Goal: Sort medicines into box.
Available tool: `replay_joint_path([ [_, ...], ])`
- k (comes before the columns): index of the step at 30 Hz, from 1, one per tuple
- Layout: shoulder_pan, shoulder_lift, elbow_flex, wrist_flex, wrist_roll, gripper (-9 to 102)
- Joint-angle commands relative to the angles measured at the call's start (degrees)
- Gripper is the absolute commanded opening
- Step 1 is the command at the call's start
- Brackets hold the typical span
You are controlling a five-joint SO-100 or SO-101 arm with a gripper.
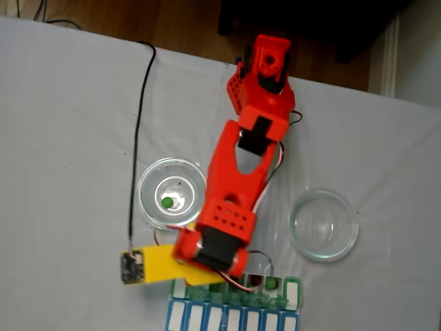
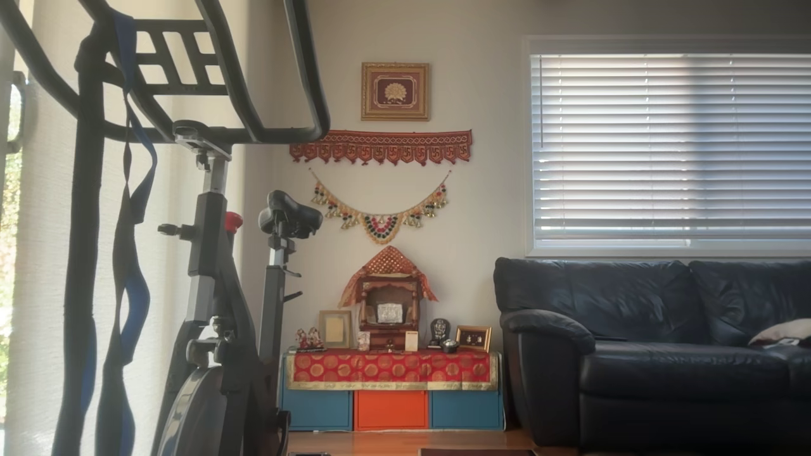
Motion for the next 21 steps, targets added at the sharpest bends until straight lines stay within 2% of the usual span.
replay_joint_path([
  [1, 4.48, 16.96, 14.06, -7.82, -2.72, 1],
  [4, 7.73, 23.47, 28.56, -14.85, -4.31, 1],
  [9, 10.90, 30.50, 40.96, -18.46, -8.61, 1],
  [21, 13.71, 34.80, 53.61, -28.48, -11.95, 1],
])
